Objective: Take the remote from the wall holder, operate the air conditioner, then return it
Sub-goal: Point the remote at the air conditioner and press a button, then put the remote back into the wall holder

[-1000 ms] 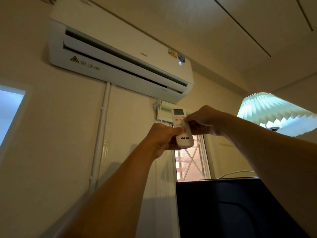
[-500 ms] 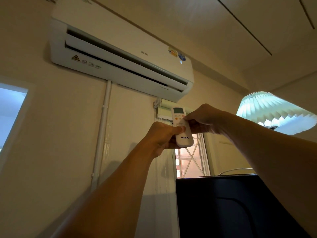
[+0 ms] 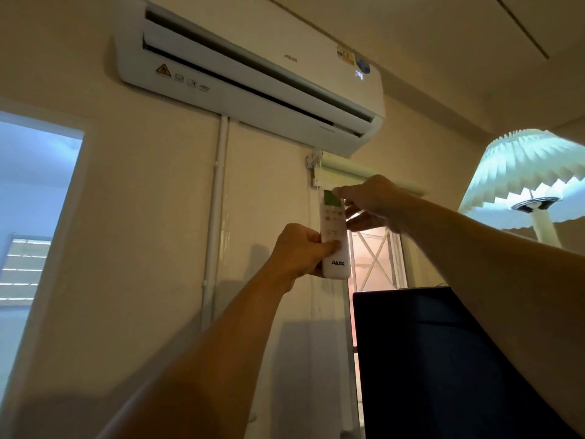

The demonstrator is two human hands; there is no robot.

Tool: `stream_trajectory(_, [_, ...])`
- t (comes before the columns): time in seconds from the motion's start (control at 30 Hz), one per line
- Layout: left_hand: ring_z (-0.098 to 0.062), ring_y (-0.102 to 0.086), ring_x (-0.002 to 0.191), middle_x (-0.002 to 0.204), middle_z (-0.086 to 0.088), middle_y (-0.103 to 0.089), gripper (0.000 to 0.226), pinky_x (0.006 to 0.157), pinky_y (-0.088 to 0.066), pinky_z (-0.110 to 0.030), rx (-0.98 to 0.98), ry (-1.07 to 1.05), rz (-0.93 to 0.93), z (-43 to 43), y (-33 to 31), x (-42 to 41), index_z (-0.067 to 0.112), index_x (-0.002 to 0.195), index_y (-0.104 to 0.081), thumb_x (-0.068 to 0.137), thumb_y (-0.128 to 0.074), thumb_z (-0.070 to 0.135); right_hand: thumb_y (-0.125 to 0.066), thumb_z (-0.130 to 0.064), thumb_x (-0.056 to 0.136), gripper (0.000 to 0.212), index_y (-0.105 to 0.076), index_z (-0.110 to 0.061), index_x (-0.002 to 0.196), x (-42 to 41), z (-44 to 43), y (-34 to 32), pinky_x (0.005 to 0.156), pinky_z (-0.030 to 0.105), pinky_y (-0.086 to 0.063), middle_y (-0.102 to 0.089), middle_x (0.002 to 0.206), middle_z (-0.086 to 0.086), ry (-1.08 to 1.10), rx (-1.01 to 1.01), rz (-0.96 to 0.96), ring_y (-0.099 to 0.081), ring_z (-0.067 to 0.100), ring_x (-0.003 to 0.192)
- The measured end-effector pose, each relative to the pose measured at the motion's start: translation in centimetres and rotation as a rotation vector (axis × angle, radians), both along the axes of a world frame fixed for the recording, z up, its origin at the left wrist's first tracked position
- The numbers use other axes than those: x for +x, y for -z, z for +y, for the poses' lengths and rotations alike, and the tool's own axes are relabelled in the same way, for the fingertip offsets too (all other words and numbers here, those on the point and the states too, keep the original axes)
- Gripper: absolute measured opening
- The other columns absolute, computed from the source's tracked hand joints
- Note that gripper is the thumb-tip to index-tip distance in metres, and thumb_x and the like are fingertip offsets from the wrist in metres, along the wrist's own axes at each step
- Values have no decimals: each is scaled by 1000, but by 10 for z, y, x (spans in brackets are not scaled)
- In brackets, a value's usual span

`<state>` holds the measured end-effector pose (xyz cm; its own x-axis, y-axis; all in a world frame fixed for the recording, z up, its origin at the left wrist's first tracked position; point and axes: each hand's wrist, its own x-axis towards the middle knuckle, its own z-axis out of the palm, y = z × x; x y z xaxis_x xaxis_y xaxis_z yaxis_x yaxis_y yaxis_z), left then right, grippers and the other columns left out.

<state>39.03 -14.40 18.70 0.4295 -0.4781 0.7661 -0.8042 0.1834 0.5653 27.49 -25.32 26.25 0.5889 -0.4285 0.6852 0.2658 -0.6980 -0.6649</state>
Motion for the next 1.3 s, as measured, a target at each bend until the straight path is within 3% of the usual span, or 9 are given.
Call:
stream_trajectory(0.2, [-25,-71,89,108,-10,-71,33,65,-58,-30,26,-233,-122,27,42,33,12,101,-64,77,-71,34,-75,-44,72,48,-61,-2,91,35,39,20,61,38,-61,-70,84,15,96,-43,-45,-71,26,65])
stream_trajectory(0.33, [-22,-70,85,102,-9,-72,34,71,-58,-34,34,-349,-146,48,71,57,13,99,-64,76,-72,36,-81,-39,66,44,-57,-4,78,63,67,43,56,38,-61,-69,79,15,172,-124,-30,-70,26,61])
stream_trajectory(0.47, [-16,-67,75,89,-5,-71,25,58,-47,-19,73,-416,-130,72,103,80,12,92,-65,77,-73,31,-82,-41,61,43,-55,-8,67,94,86,74,53,37,-61,-68,74,13,211,-173,-48,-68,24,58])
stream_trajectory(0.53, [-19,-67,80,89,-5,-70,24,61,-46,-22,148,-442,-110,82,117,92,10,93,-66,76,-74,25,-80,-47,57,46,-56,-9,65,110,94,91,53,35,-60,-67,71,11,260,-199,-35,-67,23,57])
stream_trajectory(0.73, [-10,-56,73,94,-6,-70,24,55,-37,-15,252,-554,-33,94,158,127,11,94,-68,73,-76,20,-74,-48,56,44,-60,-6,62,156,102,145,40,21,-40,-64,65,9,231,-222,7,-59,19,52])
stream_trajectory(0.9, [-22,-67,82,94,-12,-72,18,65,-48,-27,303,-610,48,80,187,151,8,90,-70,74,-74,15,-75,-46,62,43,-63,-4,64,189,89,178,40,20,-39,-61,60,5,167,-249,25,-59,18,53])
stream_trajectory(1.03, [-20,-64,74,91,-12,-72,16,57,-44,-21,292,-643,74,62,209,167,8,89,-70,76,-74,16,-78,-46,63,49,-66,1,69,210,69,199,49,31,-52,-67,68,9,144,-245,47,-64,21,61])
stream_trajectory(1.2, [-27,-68,79,87,-17,-72,10,63,-53,-29,278,-667,117,41,234,183,3,81,-70,73,-75,7,-77,-48,64,47,-62,-3,64,234,48,224,40,21,-39,-64,64,10,139,-249,77,-58,18,56])
stream_trajectory(1.3, [-29,-69,82,89,-18,-73,11,70,-55,-31,265,-678,115,35,245,191,2,82,-70,73,-75,8,-77,-47,65,48,-66,0,67,246,42,233,43,25,-43,-64,62,11,131,-271,68,-57,18,53])
